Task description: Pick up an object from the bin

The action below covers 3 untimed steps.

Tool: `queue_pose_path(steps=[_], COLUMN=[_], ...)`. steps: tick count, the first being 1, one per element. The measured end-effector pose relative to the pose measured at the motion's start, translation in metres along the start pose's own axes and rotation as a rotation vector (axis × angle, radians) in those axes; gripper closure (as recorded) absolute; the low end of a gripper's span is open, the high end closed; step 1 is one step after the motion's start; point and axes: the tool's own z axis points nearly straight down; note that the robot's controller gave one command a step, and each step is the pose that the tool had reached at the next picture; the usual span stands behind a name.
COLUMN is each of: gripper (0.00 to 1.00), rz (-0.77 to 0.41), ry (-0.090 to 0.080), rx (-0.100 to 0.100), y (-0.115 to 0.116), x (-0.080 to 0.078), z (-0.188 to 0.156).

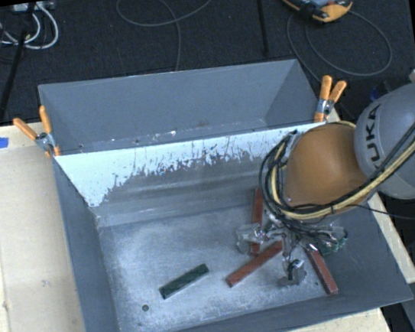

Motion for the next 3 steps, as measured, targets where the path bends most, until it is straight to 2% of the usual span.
queue_pose_path(steps=[1,2,3], gripper=[1.0,1.0,1.0], rz=[0.012,0.012,-0.006], ry=[0.002,0.002,0.0], rx=[-0.001,-0.001,0.0], y=[0.0,0.0,0.018], x=[0.021,0.021,0.019], z=[0.005,0.005,-0.122])
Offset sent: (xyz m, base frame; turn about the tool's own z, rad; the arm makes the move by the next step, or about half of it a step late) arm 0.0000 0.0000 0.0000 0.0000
